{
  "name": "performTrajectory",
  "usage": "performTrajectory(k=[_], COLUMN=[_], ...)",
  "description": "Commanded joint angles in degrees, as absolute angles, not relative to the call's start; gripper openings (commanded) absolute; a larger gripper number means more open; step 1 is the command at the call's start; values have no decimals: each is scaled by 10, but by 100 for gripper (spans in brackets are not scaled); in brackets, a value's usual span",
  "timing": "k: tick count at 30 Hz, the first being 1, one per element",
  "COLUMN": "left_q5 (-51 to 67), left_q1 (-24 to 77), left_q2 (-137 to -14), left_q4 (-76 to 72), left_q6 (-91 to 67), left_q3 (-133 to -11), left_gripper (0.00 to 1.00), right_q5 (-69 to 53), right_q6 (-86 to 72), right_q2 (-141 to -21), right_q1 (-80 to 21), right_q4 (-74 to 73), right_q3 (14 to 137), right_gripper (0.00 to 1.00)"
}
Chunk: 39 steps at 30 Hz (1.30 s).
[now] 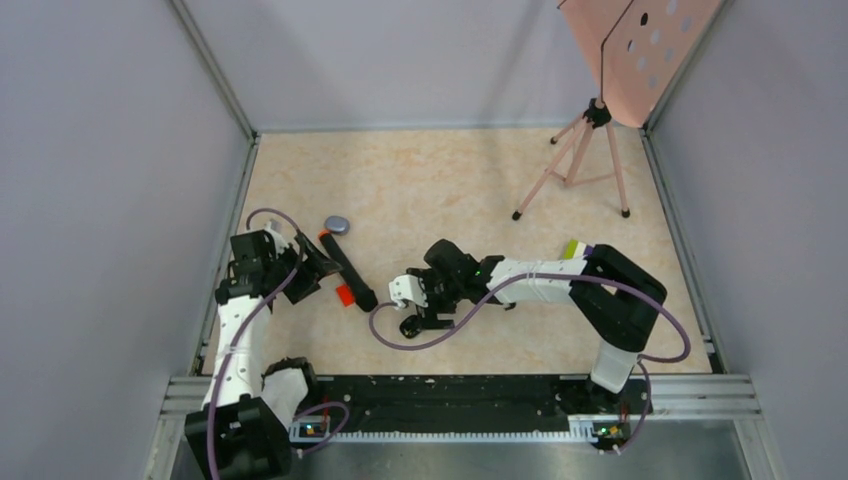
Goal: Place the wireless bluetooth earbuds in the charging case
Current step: Pick up the charging case at the center of the board.
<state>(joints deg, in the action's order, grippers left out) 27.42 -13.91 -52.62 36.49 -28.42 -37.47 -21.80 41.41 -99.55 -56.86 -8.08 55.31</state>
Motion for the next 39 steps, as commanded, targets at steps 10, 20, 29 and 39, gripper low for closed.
performTrajectory(k=[10,20,29,39], left_q5=[279,255,194,138], left_q1=[-161,-167,-170,-178], left_q2=[-535,-541,-534,-517], left_q4=[340,359,376,403], left_q6=[-315,-317,-340,-379], left_q3=[-379,-391,-402,-395], left_gripper=[78,77,78,79], right_q5=[-173,-103,-128,-17], right_q6=[354,137,33,-47], right_q2=[-1064,-1068,-967,-1014], right_q1=[-559,-558,-581,-670], right_q4=[-55,-128,-177,-148], right_q3=[645,716,653,667], right_gripper=[84,84,78,76])
